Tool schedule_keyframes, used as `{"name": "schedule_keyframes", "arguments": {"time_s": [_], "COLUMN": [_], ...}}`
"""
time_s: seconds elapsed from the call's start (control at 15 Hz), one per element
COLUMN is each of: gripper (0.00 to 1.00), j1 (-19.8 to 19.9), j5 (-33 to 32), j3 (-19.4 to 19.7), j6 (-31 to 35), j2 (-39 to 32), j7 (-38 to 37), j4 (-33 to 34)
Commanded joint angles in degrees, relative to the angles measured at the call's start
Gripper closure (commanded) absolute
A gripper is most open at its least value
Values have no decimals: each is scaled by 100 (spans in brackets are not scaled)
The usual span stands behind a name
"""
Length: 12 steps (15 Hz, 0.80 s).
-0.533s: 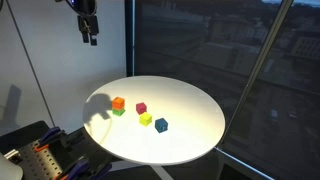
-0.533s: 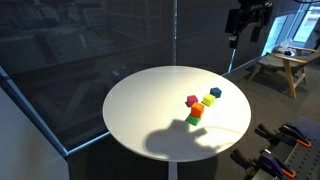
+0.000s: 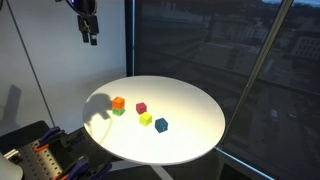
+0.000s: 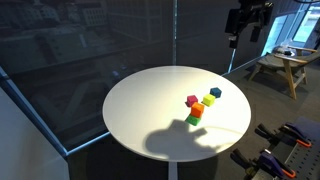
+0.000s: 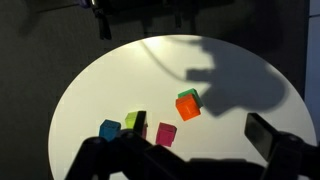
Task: Pick up the lime green block and put it on the orange block
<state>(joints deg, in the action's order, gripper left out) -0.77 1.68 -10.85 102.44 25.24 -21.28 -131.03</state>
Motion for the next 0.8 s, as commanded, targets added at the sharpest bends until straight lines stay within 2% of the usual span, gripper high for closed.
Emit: {"name": "schedule_keyframes", "arguments": {"time_s": [0.0, 0.73], "gripper": [0, 0], "j1": [-62, 120], "j5": [-19, 187], "j3": [67, 692], "j6": [-11, 146], "j2": [-13, -126], "j7": [-11, 195], "j4": [24, 272]}}
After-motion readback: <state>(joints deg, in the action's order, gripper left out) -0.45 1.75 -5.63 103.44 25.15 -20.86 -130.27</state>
